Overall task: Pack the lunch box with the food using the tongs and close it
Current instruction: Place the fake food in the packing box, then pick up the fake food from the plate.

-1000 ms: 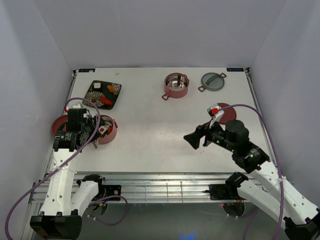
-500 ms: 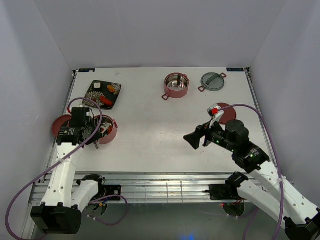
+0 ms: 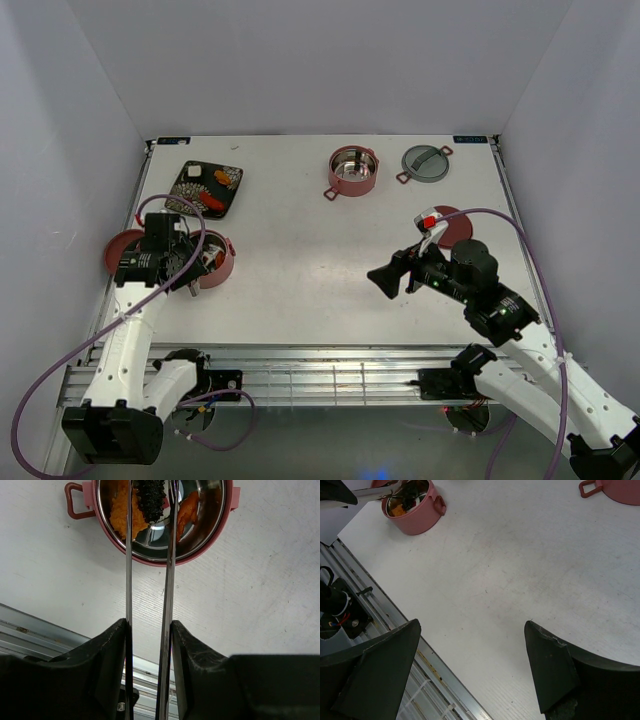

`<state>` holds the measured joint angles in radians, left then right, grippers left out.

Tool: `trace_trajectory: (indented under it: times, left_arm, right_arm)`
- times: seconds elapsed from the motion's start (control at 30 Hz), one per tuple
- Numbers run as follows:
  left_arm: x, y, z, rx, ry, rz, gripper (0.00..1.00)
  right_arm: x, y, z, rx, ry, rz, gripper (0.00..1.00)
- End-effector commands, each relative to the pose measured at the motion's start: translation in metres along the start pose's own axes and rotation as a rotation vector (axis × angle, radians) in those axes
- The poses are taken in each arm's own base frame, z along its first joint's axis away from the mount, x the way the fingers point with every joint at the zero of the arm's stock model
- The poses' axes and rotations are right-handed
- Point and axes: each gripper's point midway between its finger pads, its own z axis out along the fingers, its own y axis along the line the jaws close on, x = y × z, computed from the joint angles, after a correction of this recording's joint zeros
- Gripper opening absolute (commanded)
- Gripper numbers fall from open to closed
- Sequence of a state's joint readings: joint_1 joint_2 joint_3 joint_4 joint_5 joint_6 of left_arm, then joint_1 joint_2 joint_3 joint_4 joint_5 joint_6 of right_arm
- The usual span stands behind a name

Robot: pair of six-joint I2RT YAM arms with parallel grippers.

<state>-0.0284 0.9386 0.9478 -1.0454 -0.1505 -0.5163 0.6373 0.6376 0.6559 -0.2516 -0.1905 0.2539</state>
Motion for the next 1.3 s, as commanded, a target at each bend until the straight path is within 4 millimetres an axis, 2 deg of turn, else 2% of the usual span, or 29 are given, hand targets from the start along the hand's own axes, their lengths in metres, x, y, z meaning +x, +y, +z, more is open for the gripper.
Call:
trace_trajectory:
  times: [0.0, 0.2, 0.27, 0.37, 0.57, 0.6, 0.63, 0.73, 0.77, 0.83, 0.87, 0.93, 0.97, 1.13, 1.27]
  left_arm:
    - [-0.017, -0.004, -0.009, 0.016, -0.078, -0.016, 0.49]
    - [-0.036, -0.017, -0.027, 0.072, -0.124, -0.030, 0.50]
    - [-0.051, -0.023, -0.039, 0.093, -0.163, -0.040, 0.50]
    - [-0.066, -0.029, -0.045, 0.091, -0.181, -0.039, 0.50]
    - [-0.124, -0.054, -0.049, 0.114, -0.284, -0.052, 0.50]
    - [-0.135, -0.062, -0.053, 0.138, -0.304, -0.055, 0.50]
    - [-0.139, -0.071, -0.044, 0.151, -0.278, -0.050, 0.50]
    - [-0.164, -0.093, -0.046, 0.209, -0.305, -0.059, 0.49]
    - [-0.170, -0.099, -0.033, 0.203, -0.293, -0.057, 0.49]
    - [-0.185, -0.111, -0.030, 0.227, -0.302, -0.060, 0.49]
    - [-0.188, -0.119, -0.014, 0.230, -0.274, -0.056, 0.49]
    - [-0.199, -0.130, -0.007, 0.242, -0.273, -0.061, 0.49]
    - [-0.198, -0.133, 0.011, 0.221, -0.242, -0.062, 0.49]
    - [-0.202, -0.154, 0.048, 0.198, -0.214, -0.077, 0.49]
    - [-0.195, -0.162, 0.084, 0.165, -0.175, -0.077, 0.50]
  right_arm:
    - [-0.010, 0.007, 0.001, -0.031, -0.040, -0.017, 0.90]
    - [-0.011, 0.007, 0.002, -0.032, -0.037, -0.016, 0.90]
    - [-0.010, 0.006, 0.003, -0.030, -0.035, -0.014, 0.90]
    - [-0.011, 0.005, 0.003, -0.023, -0.038, -0.015, 0.90]
    - [-0.012, 0.005, 0.003, -0.023, -0.038, -0.015, 0.90]
    - [-0.011, 0.005, 0.003, -0.021, -0.036, -0.015, 0.90]
    - [-0.011, 0.004, 0.003, -0.019, -0.035, -0.014, 0.90]
    - [-0.010, 0.003, 0.003, -0.014, -0.036, -0.015, 0.90]
    - [-0.011, 0.003, 0.003, -0.013, -0.038, -0.015, 0.90]
    - [-0.012, 0.003, 0.002, -0.010, -0.042, -0.015, 0.90]
    - [-0.012, 0.003, 0.002, -0.007, -0.045, -0.017, 0.90]
    - [-0.011, 0.002, 0.002, -0.004, -0.045, -0.017, 0.90]
    - [-0.011, 0.002, 0.002, -0.005, -0.043, -0.017, 0.90]
    - [-0.011, 0.002, 0.002, -0.007, -0.039, -0.016, 0.90]
    - [-0.010, 0.002, 0.001, -0.006, -0.042, -0.017, 0.90]
